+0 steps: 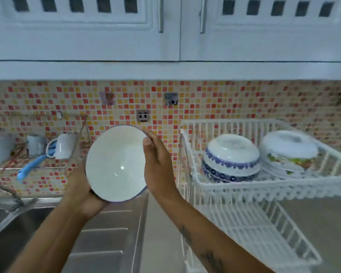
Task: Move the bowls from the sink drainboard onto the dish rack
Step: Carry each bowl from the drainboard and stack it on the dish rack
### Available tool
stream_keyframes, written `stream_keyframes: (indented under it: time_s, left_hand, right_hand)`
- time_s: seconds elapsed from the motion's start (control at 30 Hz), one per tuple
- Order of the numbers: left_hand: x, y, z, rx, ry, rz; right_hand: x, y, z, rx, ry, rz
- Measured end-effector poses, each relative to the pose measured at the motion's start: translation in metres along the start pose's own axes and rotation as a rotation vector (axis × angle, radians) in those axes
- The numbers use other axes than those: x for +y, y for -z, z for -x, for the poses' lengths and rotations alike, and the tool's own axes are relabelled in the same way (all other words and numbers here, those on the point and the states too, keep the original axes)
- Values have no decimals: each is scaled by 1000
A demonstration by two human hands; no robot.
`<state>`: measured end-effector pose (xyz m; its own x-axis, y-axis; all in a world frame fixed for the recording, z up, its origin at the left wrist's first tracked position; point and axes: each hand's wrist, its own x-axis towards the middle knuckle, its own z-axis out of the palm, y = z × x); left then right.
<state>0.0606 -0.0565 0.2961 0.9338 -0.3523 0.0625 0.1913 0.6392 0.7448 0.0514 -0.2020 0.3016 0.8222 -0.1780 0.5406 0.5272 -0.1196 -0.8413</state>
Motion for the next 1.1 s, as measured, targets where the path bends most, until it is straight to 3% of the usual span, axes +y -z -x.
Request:
stream_keyframes:
  time_s: [0.17,0.37,0.47,0.6,0.7,0.77,0.83,1.0,1.1]
  left_hand:
    - [-31,-83,14,-116,-88,-52]
    - [-44,-156,-3,-209,140,-203]
    - [-48,-188,-13,-193,128,-310]
    - [-57,-219,-30,-108,-77,-493]
    - [-69,-224,-43,-18,-499,-837]
    - [-80,-219,-53,-24,-690,-998]
    - [-91,-213,-62,-48,-756,-1135]
    - [-123,-201,-74,-101,-948,-1376]
    - [-134,-196,-78,-89,-949,-1418]
  right_hand:
    - [-57,82,9,3,158,71]
    - [-91,177,-6,9,206,48]
    - [-86,214,-22,29,198,101]
    - [-84,247,-33,-50,64,206]
    - [-80,267,-43,-121,-122,189]
    - [-75,274,-49,-99,-227,149]
    - [-74,274,-49,-84,-309,155]
    - [-55,269,-41,-98,-295,296]
    - [-35,269,-42,-30,-297,242]
